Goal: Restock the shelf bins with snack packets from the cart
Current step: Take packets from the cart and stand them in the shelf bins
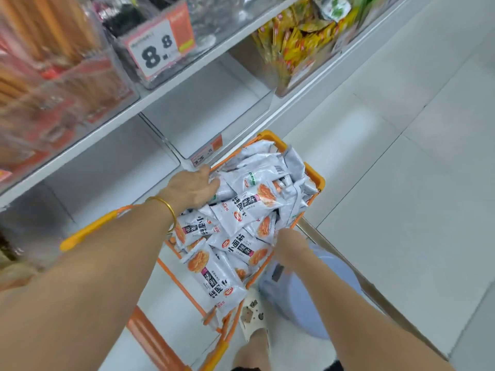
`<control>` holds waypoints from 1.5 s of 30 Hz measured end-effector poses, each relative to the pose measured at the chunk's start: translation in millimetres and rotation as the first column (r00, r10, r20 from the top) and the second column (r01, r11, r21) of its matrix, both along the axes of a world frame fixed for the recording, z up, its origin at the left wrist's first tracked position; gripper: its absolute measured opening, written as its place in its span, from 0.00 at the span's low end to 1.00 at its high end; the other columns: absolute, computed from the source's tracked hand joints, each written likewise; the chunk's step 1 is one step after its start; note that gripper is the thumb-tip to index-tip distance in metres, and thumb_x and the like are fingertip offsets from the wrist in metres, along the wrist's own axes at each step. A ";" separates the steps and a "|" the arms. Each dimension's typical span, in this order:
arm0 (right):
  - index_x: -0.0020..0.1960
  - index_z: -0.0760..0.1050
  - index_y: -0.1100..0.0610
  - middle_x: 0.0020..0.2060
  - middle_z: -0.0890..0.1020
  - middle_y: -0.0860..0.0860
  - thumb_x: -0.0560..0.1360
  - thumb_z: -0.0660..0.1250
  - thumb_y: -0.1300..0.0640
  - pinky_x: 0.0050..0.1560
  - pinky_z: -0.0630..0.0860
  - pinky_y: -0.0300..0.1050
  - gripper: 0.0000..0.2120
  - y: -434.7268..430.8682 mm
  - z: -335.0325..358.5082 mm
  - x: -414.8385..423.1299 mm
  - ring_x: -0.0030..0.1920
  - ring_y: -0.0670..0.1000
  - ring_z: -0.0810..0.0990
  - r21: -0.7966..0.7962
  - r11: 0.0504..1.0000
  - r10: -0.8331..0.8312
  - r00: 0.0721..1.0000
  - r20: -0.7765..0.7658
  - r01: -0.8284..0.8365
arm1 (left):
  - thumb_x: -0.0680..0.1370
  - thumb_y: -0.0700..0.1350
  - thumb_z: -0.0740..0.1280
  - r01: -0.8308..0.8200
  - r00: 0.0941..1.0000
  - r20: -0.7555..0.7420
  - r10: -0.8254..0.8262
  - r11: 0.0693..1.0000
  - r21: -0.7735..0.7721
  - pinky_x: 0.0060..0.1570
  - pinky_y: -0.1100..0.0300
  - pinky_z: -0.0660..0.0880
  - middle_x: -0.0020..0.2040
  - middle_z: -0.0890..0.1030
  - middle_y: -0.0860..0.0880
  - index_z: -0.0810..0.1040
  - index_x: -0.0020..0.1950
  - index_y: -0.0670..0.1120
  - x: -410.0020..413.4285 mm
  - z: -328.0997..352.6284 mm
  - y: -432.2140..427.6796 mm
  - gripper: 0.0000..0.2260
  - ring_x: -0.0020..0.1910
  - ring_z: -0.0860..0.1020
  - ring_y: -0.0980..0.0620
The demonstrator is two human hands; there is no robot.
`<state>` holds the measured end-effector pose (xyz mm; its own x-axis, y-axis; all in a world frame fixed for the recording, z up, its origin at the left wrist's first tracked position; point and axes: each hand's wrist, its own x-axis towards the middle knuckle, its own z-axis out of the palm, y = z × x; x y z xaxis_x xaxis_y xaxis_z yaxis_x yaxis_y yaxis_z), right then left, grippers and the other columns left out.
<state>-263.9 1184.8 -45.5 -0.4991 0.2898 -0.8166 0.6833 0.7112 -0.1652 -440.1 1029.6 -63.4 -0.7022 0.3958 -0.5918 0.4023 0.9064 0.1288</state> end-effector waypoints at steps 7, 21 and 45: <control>0.47 0.72 0.62 0.42 0.75 0.53 0.75 0.57 0.67 0.45 0.72 0.45 0.06 54.3 76.6 -101.4 0.50 0.59 0.77 0.324 0.933 0.228 0.956 -0.187 -0.159 | 0.81 0.53 0.49 -0.152 0.988 0.006 0.155 0.962 0.228 0.56 0.51 0.66 0.59 0.76 0.40 0.59 0.71 0.45 8.8 11.4 12.9 0.21 0.55 0.73 0.41; 0.54 0.79 0.56 0.54 0.80 0.55 0.75 0.62 0.62 0.46 0.72 0.46 0.10 -10.1 -50.8 -245.7 0.55 0.58 0.79 0.317 0.297 0.932 0.201 -0.302 -0.901 | 0.80 0.49 0.57 -0.717 0.697 0.194 0.690 0.668 0.201 0.52 0.61 0.67 0.61 0.76 0.48 0.78 0.58 0.47 -18.3 -23.3 -16.1 0.13 0.58 0.73 0.48; 0.49 0.81 0.55 0.43 0.83 0.54 0.72 0.66 0.60 0.46 0.81 0.54 0.07 -16.5 -65.8 -235.5 0.41 0.59 0.83 0.411 0.030 0.924 -0.131 -0.358 -0.911 | 0.80 0.46 0.56 -0.787 0.513 0.275 0.813 0.317 0.529 0.36 0.59 0.66 0.27 0.77 0.53 0.73 0.35 0.45 33.7 -36.2 -21.8 0.15 0.31 0.71 0.52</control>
